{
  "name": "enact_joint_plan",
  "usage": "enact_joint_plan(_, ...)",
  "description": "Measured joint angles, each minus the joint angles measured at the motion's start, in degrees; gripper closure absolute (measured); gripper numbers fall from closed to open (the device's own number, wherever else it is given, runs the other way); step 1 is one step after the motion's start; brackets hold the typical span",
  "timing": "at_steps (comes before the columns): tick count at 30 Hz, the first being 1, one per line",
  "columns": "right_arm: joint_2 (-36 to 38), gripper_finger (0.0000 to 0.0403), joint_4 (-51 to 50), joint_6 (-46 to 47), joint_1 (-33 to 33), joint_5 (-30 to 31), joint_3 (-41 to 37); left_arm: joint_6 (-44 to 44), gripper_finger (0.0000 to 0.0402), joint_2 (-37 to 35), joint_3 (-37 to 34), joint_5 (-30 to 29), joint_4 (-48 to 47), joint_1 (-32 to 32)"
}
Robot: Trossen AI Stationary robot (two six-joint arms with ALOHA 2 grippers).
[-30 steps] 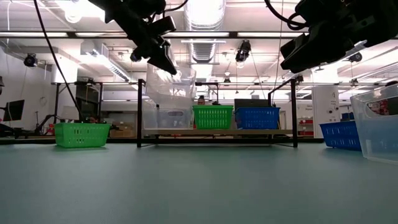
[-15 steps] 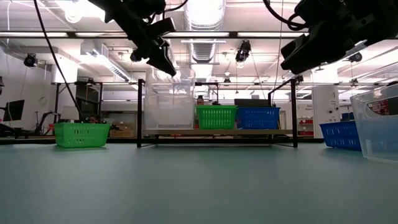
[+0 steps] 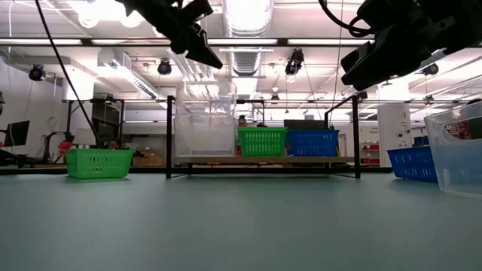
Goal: Stack baskets on shelf by color
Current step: Stack the top transparent bin on the transparent bin on the shelf
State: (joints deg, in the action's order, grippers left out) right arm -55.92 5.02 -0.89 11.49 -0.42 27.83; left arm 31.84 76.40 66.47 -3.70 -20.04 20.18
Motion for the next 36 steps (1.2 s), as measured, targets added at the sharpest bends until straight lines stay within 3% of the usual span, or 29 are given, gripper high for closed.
enact_joint_plan(9, 0.0, 0.0377, 0.0, 0.0, 0.0, 0.0, 0.0, -2.9, 0.0397, 1.6, -3.6, -2.4, 1.3, -0.2)
enact_joint_plan(21, 0.0, 0.0377, 0.0, -0.1, 0.0, 0.0, 0.0, 0.0, 0.0400, -0.2, -5.1, -2.8, 2.1, -1.2)
enact_joint_plan(27, 0.0, 0.0377, 0.0, -0.5, 0.0, 0.0, 0.0, 1.6, 0.0400, 0.2, -9.1, -5.8, 9.9, -1.5)
enact_joint_plan(36, 0.0, 0.0377, 0.0, -0.7, 0.0, 0.0, 0.0, 6.3, 0.0400, 0.2, -10.3, -8.8, 12.6, -2.4)
